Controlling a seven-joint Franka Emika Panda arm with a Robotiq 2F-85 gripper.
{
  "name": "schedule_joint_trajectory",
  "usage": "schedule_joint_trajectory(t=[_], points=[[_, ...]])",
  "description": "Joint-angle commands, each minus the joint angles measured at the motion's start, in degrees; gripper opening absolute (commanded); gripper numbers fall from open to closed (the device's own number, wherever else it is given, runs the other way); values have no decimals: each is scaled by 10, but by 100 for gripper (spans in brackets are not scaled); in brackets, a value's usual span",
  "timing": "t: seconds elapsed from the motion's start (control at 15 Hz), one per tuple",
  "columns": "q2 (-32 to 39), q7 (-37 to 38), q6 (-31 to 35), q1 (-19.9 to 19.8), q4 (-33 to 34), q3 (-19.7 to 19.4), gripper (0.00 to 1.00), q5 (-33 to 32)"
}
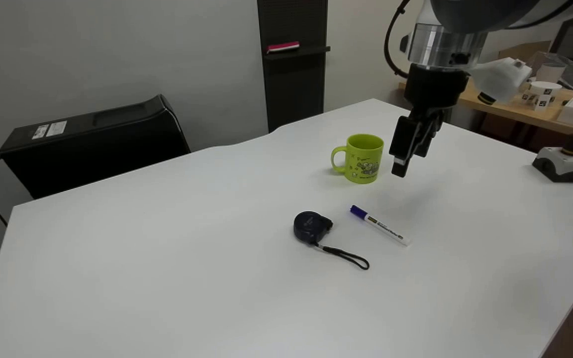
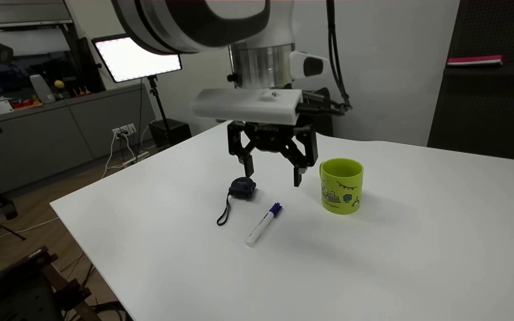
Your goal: Put the marker into the mug.
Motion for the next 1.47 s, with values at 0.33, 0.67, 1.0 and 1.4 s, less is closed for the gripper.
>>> schedule_joint_trajectory(t=[0.33, 0.67, 1.0, 1.4], points=[[0, 5, 0, -15, -2, 16, 100, -7], [0, 5, 0, -15, -2, 16, 100, -7], [38, 20, -2, -1, 8, 26, 100, -23], [85, 39, -2, 12, 20, 33, 100, -45]])
